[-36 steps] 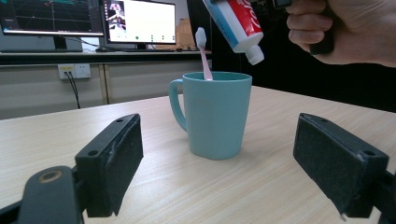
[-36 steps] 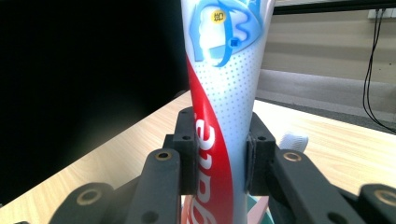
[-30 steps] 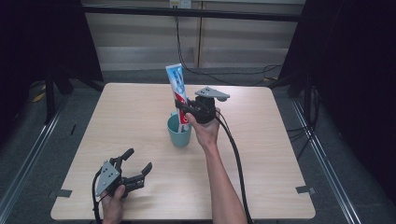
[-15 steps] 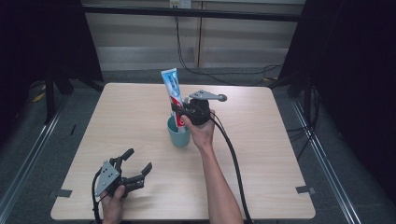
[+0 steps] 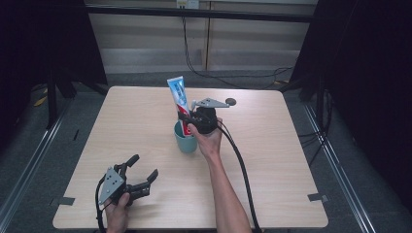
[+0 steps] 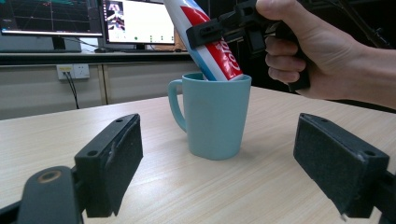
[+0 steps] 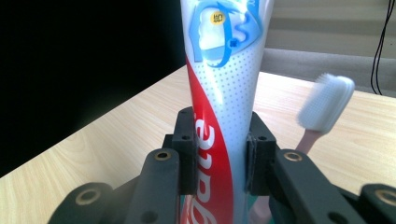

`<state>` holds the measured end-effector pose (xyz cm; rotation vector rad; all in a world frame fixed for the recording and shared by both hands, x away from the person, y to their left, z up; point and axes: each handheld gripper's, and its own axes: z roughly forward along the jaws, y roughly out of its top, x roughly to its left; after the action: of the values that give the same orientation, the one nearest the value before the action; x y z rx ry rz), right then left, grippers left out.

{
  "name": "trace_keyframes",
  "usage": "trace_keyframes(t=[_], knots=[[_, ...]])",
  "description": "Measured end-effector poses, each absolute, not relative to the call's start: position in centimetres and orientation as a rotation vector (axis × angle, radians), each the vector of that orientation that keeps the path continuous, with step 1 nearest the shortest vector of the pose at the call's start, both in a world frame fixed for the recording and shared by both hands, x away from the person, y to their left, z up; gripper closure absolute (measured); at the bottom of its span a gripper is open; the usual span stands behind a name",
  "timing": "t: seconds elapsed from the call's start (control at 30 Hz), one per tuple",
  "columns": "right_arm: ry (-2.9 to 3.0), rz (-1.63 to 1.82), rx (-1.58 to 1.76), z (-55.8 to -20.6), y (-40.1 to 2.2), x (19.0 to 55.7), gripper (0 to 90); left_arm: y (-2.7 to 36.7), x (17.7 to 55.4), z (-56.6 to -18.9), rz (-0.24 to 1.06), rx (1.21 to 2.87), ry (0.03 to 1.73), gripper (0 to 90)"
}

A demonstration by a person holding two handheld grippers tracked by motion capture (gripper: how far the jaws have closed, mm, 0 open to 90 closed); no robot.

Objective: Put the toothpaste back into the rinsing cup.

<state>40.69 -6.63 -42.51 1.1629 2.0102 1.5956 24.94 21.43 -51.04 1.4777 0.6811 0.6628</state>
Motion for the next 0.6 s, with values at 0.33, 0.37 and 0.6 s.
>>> trace_keyframes(t=[0.33,0.37,0.6], knots=[[2.053,1.552,1.159,-43.6,-6.4,40.4,70.8,21.4,24.9,-51.0,0.658,1.472,0.690,15.5],[2.056,1.554,1.163,-43.6,-6.3,40.3,70.8,21.4,24.9,-51.0,0.657,1.473,0.690,15.5],[2.065,1.536,1.161,-44.2,-6.2,40.1,70.5,21.4,24.9,-51.0,0.658,1.470,0.690,15.4]])
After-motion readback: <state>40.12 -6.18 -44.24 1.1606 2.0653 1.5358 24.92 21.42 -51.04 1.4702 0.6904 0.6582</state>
